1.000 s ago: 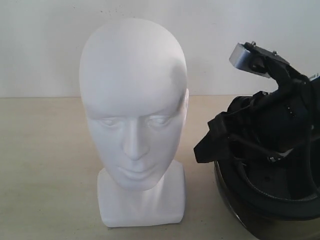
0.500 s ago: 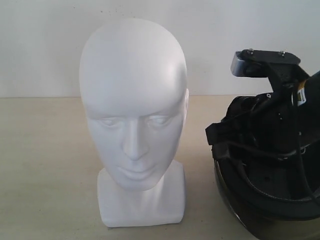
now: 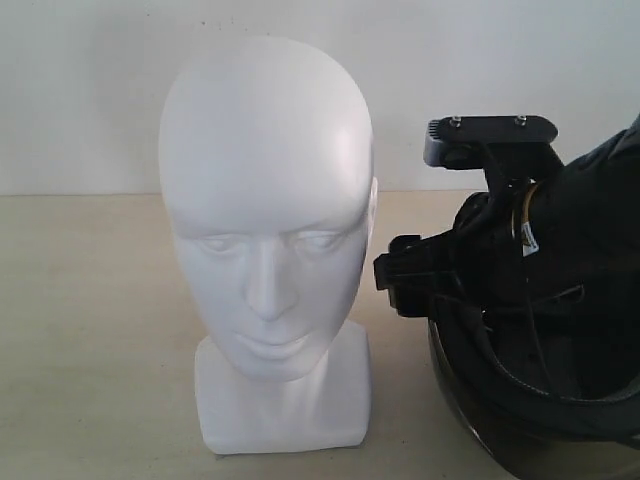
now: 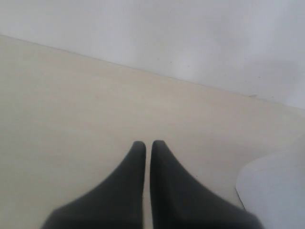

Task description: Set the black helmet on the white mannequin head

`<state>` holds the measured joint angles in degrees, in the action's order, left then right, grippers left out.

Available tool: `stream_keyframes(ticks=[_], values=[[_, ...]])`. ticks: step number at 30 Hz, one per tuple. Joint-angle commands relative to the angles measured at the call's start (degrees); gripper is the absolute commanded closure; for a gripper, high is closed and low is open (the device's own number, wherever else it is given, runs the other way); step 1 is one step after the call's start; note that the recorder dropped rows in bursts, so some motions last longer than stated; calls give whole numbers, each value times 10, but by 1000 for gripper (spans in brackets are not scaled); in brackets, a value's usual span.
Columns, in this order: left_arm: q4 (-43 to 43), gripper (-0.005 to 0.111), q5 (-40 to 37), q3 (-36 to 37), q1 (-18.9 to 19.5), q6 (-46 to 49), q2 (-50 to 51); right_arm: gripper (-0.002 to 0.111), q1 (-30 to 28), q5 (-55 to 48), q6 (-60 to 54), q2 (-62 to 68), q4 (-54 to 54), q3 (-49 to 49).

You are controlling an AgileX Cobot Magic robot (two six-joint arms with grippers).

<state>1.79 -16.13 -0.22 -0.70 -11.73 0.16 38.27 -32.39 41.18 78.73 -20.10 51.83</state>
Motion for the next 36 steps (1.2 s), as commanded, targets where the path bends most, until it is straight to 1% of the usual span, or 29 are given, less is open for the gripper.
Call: stream_keyframes(ticks=[1,7,14,19,25,31,36], values=[[1,102,2,2,-5,2,-2,16,2,22,18,14,-8,2],[1,102,2,2,-5,2,-2,16,2,28,76,38,-46,2],[1,102,2,2,-5,2,-2,16,0,17,113,60,-67,2],[1,102,2,2,-5,2,-2,16,-17,36,154,80,-77,2],[1,102,2,2,-5,2,-2,16,-29,70,183,93,-89,2],[1,102,2,2,-5,2,-2,16,-31,74,189,120,-93,2],[1,102,2,2,-5,2,-2,16,-43,76,202,139,-94,2]])
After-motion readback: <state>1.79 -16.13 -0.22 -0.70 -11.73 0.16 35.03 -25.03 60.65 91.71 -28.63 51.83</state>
